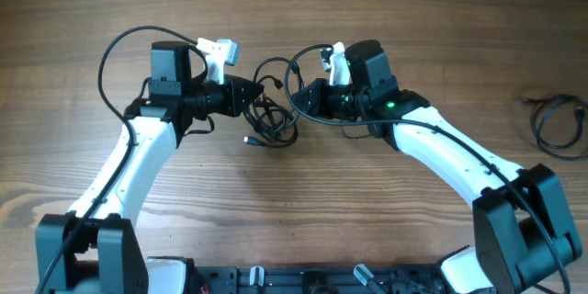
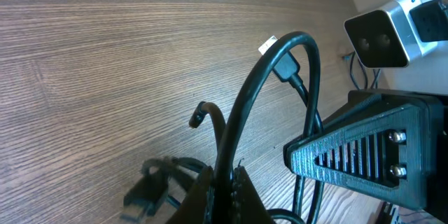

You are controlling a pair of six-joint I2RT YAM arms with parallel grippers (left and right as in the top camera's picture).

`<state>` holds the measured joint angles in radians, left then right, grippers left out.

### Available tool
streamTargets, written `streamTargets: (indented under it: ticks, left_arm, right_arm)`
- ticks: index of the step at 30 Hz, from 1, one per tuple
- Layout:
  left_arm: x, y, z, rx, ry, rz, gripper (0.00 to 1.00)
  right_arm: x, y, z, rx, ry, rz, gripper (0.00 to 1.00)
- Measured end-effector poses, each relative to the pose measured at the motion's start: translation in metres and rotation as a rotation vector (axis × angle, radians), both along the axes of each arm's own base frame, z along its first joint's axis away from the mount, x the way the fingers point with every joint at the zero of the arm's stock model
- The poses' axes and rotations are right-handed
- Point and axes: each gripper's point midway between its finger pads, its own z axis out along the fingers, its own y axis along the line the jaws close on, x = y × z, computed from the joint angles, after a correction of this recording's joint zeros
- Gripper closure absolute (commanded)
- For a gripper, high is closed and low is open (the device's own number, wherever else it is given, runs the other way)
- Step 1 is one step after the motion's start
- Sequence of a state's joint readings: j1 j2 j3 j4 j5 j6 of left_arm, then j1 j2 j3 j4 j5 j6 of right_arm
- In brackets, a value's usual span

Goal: Untangle cables

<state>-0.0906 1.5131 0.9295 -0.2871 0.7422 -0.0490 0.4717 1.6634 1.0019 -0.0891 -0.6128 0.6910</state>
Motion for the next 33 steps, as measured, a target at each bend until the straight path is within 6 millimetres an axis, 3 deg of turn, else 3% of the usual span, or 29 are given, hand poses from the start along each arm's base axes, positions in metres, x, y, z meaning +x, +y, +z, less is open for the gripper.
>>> streamTargets:
  ticks: [9,19,33]
  left_arm:
    - [0.000,0.001,0.000,0.001,0.000,0.003,0.95]
    - [0.001,0.001,0.000,0.003,-0.004,0.001,0.92]
    - [0.016,0.025,-0.017,0.093,0.083,0.224,0.94]
  right_arm:
    - [-0.011,0.017,0.004,0.016,-0.019,0.048,0.96]
    - [-0.010,0.017,0.003,0.007,-0.024,0.041,0.96]
    - [-0.007,0.016,-0.023,-0.038,0.047,-0.011,0.96]
